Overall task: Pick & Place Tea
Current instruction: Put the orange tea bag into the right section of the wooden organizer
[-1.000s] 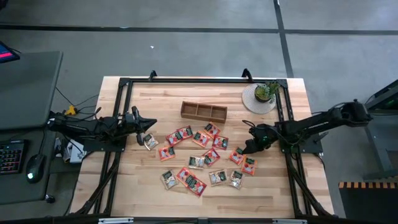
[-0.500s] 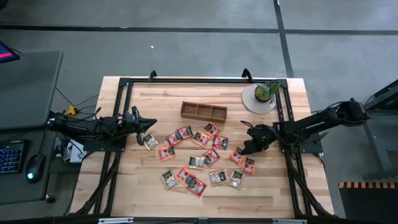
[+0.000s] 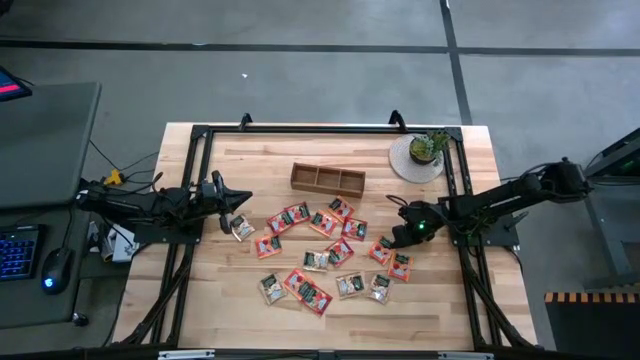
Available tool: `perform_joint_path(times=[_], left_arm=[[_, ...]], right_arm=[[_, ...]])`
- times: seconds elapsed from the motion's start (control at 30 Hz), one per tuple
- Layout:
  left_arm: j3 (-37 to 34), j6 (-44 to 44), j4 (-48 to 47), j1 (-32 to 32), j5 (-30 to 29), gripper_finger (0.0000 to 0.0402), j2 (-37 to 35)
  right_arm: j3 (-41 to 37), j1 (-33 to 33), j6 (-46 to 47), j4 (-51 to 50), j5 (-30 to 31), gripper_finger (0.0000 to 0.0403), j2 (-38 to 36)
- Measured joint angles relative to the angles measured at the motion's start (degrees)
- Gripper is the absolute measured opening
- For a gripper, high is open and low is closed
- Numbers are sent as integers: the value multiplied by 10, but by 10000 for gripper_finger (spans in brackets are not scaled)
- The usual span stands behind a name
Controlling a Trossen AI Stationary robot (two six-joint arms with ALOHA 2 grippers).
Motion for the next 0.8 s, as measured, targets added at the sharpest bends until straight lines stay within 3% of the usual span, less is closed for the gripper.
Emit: perform_joint_path(times=[0.23, 0.57, 0.8], left_arm=[[0, 0, 0, 0, 0, 0, 0], [0, 0, 0, 0, 0, 0, 0], [0, 0, 0, 0, 0, 0, 0]], right_arm=[[0, 0, 5, 0, 10, 5, 0], [39, 0, -15, -8, 52, 1, 0], [149, 0, -92, -139, 84, 1, 0]])
